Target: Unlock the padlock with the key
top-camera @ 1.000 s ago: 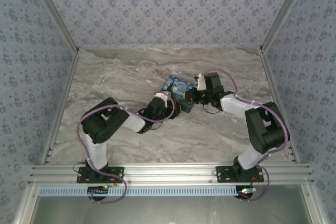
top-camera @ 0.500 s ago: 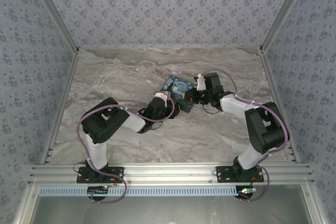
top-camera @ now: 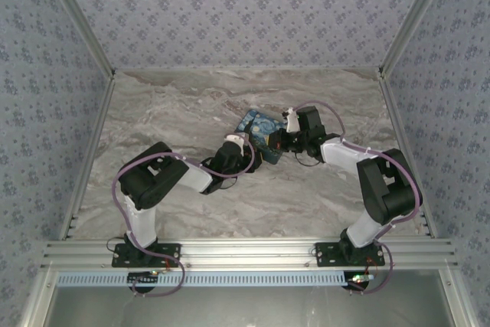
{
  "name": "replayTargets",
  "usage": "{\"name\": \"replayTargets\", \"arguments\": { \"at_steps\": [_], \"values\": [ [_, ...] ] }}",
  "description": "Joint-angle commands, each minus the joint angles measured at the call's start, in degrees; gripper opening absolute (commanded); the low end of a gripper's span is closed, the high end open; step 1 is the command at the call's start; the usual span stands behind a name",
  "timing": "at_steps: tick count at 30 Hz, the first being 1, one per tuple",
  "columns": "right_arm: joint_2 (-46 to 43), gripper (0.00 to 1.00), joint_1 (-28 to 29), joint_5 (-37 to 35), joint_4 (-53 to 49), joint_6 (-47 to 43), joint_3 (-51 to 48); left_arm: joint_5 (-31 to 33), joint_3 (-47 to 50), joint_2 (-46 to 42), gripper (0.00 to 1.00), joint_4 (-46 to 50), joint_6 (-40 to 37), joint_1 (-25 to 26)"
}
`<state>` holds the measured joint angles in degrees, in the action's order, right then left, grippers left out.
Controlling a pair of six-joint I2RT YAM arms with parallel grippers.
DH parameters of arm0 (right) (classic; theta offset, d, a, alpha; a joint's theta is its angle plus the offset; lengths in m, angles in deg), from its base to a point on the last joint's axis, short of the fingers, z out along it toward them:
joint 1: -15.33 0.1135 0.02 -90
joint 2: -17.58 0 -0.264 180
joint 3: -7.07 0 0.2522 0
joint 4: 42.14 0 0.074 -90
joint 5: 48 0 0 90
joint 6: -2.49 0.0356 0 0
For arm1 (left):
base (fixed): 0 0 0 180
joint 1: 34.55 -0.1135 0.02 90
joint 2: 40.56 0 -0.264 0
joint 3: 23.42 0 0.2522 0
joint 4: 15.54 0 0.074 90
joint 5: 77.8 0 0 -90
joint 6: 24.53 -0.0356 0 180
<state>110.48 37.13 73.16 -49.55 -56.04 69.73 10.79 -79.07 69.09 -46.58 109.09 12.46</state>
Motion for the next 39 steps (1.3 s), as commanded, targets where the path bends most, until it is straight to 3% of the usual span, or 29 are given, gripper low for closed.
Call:
{"name": "replayTargets", "arguments": {
  "at_steps": [1,4,16,25,39],
  "values": [
    [-0.7,0.0,0.5,-0.7,-2.4,-0.6,-1.2,0.8,-1.6,0.1,0.27,-0.8,0.1,0.0],
    [-2.2,0.0,0.3,-0.4,-1.9,-1.2,-0.8,0.2,-1.4,-0.4,0.21,-0.7,0.4,0.0],
    [-16.5,0.0,-1.4,-3.4,-9.0,-13.6,-4.7,-3.6,-3.3,-4.5,0.22,7.9,5.4,-0.2],
    [-27.8,0.0,4.9,-8.6,-9.3,-21.0,-17.2,-7.4,-5.5,-6.9,0.21,13.8,11.4,-0.1],
    [-25.1,0.0,11.3,-18.4,1.7,-24.6,-25.7,-9.9,-5.2,-10.0,0.2,16.2,20.6,0.3]
  ]
}}
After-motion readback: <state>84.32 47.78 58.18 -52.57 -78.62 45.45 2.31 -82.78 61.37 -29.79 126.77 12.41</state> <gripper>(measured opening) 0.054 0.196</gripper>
